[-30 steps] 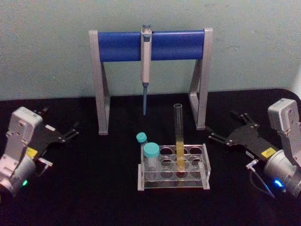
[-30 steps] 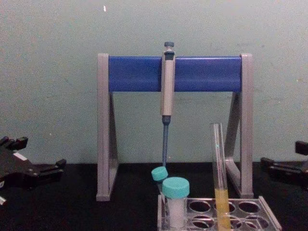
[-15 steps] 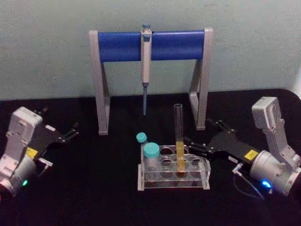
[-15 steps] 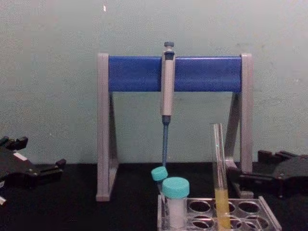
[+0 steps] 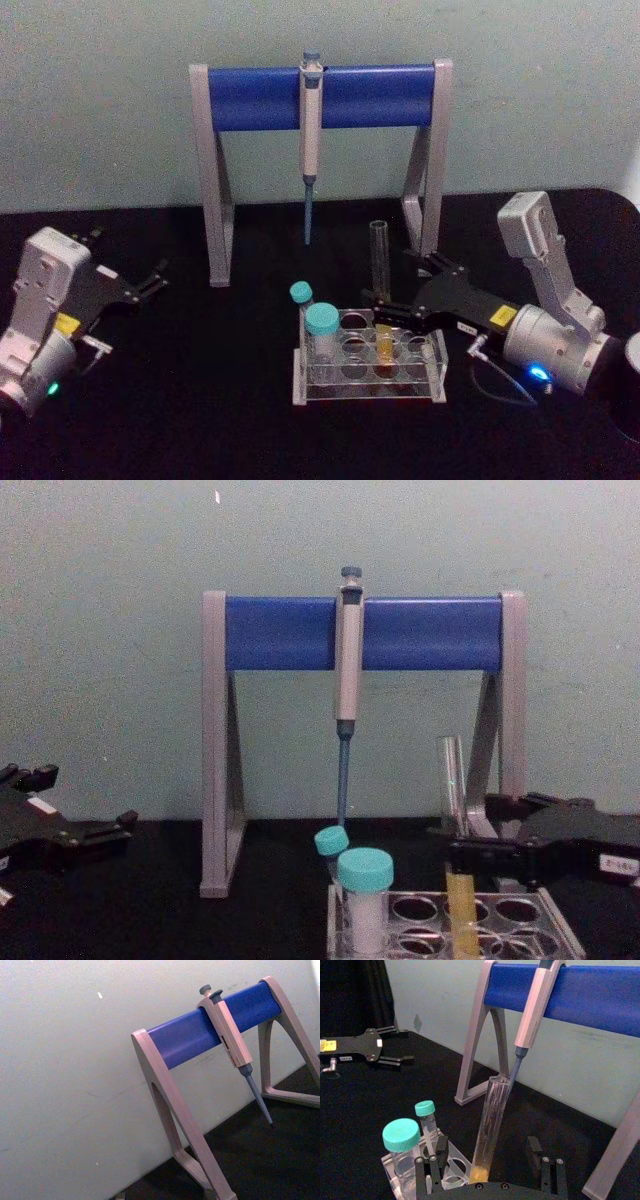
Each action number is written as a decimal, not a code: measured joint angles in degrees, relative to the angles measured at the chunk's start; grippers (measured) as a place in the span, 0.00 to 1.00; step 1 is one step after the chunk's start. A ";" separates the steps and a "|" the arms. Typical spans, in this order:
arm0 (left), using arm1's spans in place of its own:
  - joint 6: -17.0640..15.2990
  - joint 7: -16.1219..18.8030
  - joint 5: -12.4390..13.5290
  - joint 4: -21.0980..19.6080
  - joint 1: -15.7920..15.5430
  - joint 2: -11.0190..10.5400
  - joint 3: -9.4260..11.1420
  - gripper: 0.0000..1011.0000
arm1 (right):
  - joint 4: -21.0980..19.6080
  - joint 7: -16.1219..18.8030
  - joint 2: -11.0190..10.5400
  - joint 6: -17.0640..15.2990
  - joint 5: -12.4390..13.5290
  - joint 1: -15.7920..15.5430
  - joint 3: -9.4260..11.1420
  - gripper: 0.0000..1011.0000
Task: Pick up the test tube from the test tube rack, shake it, then place it back into the test tube rack.
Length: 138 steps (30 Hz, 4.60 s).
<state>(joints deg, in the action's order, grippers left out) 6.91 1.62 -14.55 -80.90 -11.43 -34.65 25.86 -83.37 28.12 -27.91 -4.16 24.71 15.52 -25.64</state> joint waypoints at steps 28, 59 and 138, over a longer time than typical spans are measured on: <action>0.00 0.00 0.00 0.00 0.00 0.00 0.00 1.00 | 5.15 2.58 3.27 -0.86 2.19 3.61 -0.58 0.99; 0.00 0.00 0.00 0.00 0.00 0.00 0.00 1.00 | 4.99 2.53 3.16 -0.82 2.10 3.54 -0.54 0.55; 0.00 0.00 0.00 0.00 0.00 0.00 0.00 1.00 | -2.08 2.43 3.73 13.06 2.59 -0.59 4.42 0.23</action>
<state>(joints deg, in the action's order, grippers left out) 6.91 1.62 -14.55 -80.90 -11.43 -34.65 25.86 -85.45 30.55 -24.18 8.90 27.30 14.94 -21.21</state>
